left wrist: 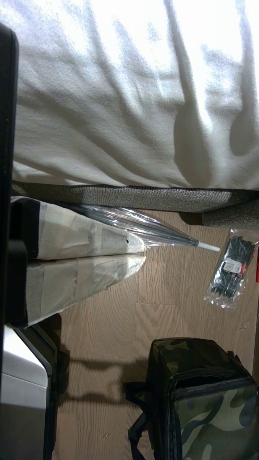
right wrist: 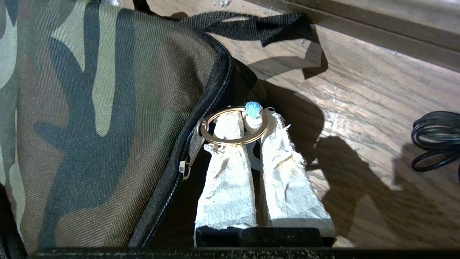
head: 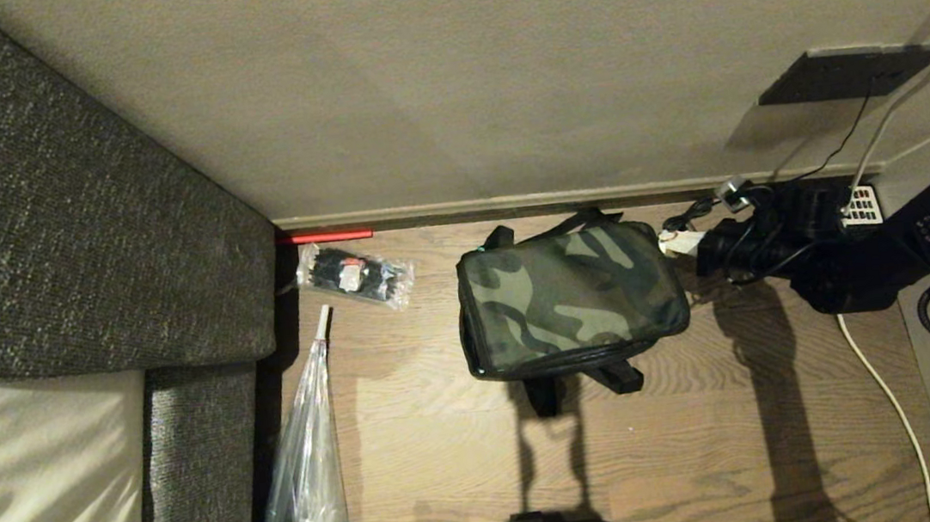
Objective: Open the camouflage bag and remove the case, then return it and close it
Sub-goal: Open the top of the storage box
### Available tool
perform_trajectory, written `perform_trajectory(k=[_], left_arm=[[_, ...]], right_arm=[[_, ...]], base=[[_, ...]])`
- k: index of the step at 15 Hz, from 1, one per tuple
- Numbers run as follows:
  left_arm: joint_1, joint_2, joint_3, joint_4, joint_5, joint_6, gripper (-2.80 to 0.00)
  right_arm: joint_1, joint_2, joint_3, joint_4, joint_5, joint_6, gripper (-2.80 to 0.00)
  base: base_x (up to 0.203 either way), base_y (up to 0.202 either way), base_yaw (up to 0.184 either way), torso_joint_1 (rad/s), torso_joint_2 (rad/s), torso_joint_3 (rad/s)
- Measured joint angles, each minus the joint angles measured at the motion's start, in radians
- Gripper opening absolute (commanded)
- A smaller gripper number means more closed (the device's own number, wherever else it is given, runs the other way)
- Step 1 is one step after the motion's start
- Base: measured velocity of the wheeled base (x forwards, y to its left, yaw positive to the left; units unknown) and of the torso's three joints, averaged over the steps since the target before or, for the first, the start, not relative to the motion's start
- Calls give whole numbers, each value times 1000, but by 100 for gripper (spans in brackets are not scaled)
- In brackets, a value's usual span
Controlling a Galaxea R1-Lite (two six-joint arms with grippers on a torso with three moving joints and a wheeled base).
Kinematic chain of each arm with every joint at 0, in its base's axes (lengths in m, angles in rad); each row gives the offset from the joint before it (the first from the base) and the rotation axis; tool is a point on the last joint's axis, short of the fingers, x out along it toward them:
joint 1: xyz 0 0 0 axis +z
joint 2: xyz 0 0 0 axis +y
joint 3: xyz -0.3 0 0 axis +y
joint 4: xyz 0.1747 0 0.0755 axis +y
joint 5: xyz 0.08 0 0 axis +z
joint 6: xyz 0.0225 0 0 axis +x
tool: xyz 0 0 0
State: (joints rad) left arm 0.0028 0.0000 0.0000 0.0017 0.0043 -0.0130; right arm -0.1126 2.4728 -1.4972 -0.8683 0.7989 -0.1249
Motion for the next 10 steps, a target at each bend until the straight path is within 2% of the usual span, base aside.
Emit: perform_trajectory(k=[3, 6, 10], left_arm=[[0, 0, 0, 0, 0, 0, -280], [0, 0, 0, 0, 0, 0, -280], [0, 0, 0, 0, 0, 0, -280]], right_arm=[[1, 0, -6, 0, 0, 7, -280], [1, 0, -16, -17, 0, 54, -280], [2, 1, -32, -23, 0, 63, -280]], base=[[0, 0, 0, 0, 0, 0], [0, 0, 0, 0, 0, 0], [0, 0, 0, 0, 0, 0]])
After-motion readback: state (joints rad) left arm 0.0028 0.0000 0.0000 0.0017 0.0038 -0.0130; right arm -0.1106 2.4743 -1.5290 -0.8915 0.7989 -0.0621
